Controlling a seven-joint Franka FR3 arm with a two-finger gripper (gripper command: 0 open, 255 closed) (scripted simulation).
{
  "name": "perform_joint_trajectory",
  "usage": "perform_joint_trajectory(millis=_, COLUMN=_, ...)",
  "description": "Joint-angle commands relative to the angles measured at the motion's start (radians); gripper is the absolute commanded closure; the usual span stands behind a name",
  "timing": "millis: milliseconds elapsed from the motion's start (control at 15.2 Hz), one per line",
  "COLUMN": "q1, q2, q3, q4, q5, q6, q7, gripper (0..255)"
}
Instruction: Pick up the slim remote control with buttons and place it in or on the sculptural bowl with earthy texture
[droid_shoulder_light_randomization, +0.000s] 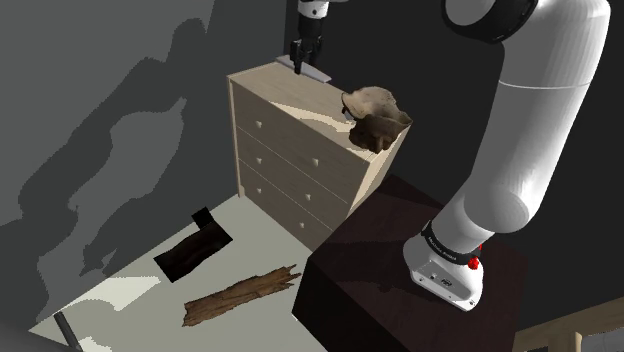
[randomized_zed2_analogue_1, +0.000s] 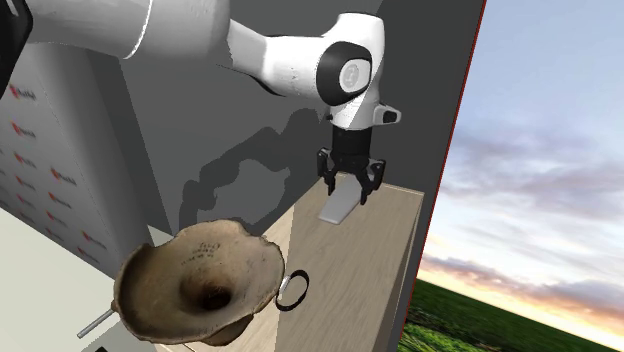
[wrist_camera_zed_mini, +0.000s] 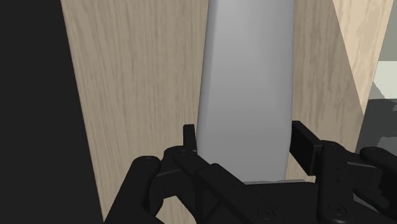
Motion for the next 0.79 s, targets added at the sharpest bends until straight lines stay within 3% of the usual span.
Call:
perform_joint_trajectory(millis=0, q1=0.001, q2=-0.006, q3=0.0, q4=0.02, q5=-0.002, q6=-0.026, q7=0.003, gripper=255)
perform_joint_trajectory(millis=726, q1=-0.003, q2=-0.015, q3=-0.003, q4=0.155, q5=-0.006, q6=-0.169, q7=0.007, gripper=255)
